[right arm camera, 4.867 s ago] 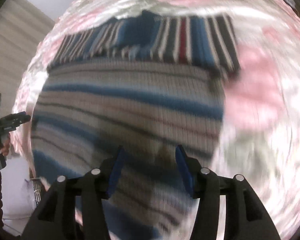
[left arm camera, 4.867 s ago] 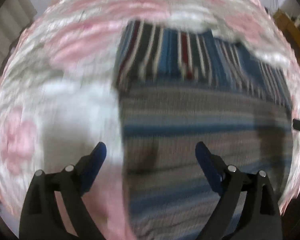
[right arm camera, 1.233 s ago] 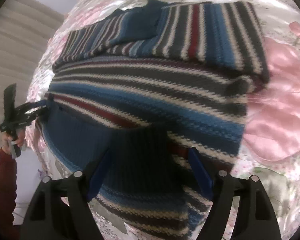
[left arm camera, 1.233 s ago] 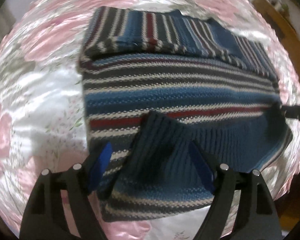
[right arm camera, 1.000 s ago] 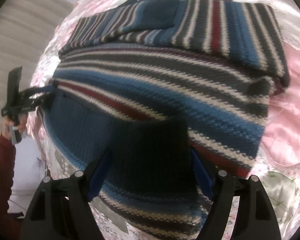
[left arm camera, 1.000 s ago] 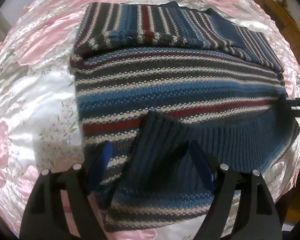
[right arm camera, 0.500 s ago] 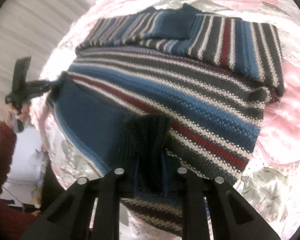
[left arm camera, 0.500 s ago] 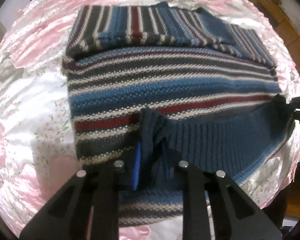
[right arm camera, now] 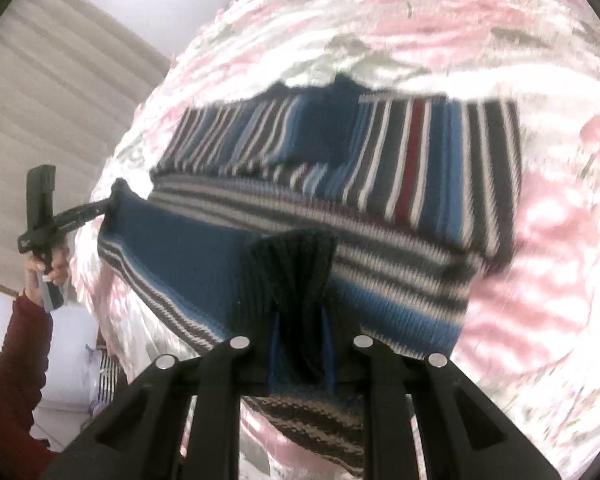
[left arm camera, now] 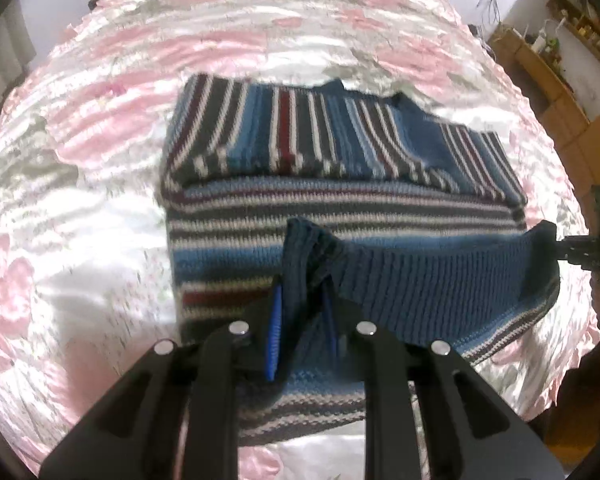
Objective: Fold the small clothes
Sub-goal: 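Lift the ribbed hem with both grippers and fold it toward the collar, then lay the hem onto the collar and open both grippers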
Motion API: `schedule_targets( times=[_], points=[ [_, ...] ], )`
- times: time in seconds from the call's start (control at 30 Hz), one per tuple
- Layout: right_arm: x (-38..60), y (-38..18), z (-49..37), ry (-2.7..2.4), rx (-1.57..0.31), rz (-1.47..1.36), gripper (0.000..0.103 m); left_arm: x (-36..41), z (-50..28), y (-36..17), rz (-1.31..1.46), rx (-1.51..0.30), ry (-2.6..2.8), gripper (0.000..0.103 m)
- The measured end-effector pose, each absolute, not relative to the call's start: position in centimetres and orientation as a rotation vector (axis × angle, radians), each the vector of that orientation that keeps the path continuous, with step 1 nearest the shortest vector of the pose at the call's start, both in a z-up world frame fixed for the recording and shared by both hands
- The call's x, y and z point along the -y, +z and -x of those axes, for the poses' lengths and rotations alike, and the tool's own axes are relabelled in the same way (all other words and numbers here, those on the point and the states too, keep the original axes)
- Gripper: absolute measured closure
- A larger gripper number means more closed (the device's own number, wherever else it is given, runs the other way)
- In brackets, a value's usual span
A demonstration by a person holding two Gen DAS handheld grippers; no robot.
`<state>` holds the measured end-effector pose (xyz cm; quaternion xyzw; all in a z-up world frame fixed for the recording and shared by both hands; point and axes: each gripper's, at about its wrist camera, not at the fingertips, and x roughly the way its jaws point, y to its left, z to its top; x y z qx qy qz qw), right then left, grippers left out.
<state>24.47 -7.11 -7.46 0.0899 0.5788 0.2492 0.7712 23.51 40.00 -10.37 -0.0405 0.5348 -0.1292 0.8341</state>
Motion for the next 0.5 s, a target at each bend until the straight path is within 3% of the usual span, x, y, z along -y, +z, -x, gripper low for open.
schedule_targets(
  times=[0.43,0.5],
  points=[
    [8.4,-6.8,-39.1,0.367,-1.232,-0.234,0.086,-38.9,-36.0,-6.3,0.191,-1.009,-0.182,0.085],
    [8.9,-7.8,-41.1,0.338,-1.245,-0.238,0.086,-38.7,-37.9,-6.4,0.196,-1.004,-0.164,0.091]
  ],
)
